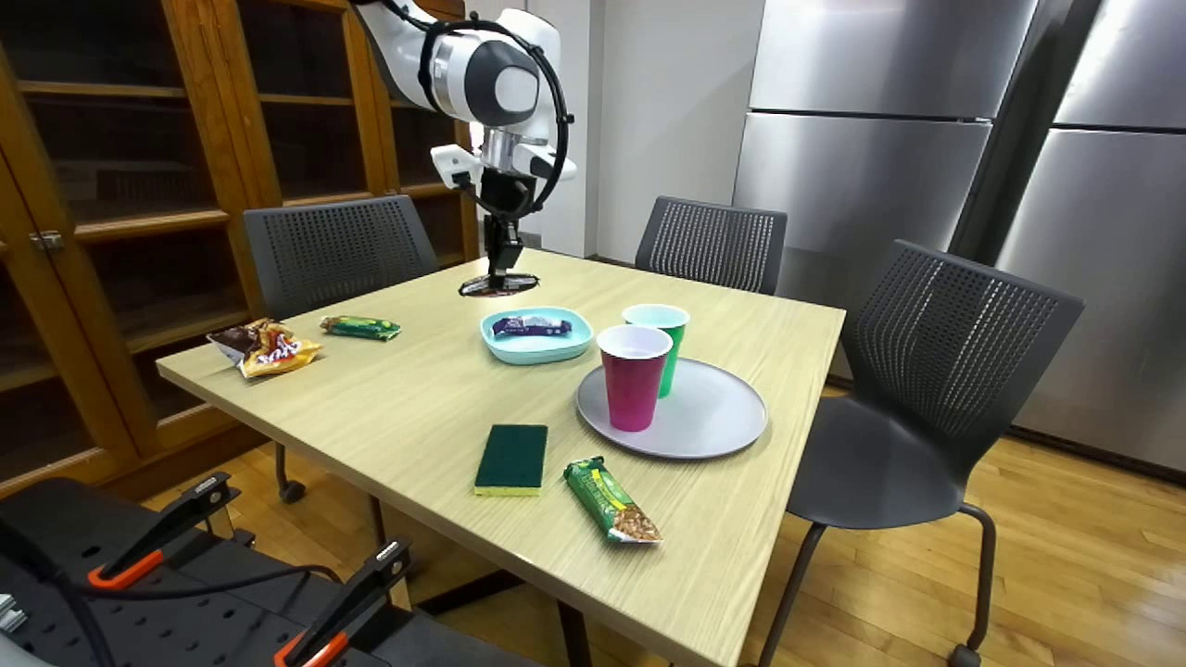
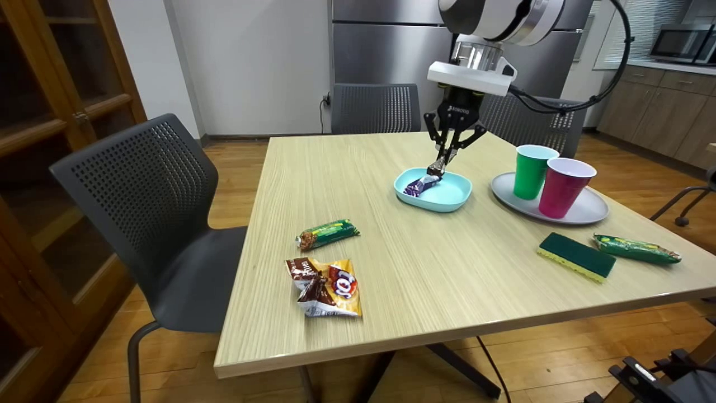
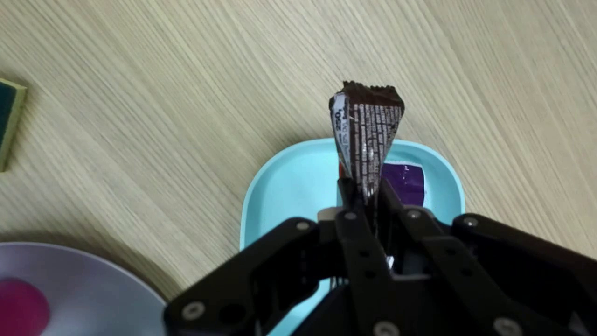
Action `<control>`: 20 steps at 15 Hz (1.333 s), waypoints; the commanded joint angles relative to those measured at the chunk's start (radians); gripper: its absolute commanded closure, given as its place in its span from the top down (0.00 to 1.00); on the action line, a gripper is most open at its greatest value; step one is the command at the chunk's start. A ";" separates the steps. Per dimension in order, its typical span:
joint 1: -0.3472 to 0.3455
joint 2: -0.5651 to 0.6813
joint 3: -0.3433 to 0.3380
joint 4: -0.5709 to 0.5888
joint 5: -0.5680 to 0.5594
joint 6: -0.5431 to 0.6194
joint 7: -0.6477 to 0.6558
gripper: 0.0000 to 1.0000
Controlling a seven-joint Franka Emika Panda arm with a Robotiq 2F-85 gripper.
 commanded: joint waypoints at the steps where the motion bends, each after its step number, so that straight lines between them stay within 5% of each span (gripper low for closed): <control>1: -0.011 0.118 -0.005 0.158 -0.003 -0.055 0.028 0.03; 14: -0.038 0.301 -0.021 0.390 0.000 -0.126 0.084 0.03; 15: -0.037 0.297 -0.021 0.384 -0.004 -0.127 0.083 0.38; 20: -0.028 0.276 -0.028 0.355 -0.011 -0.128 0.096 0.67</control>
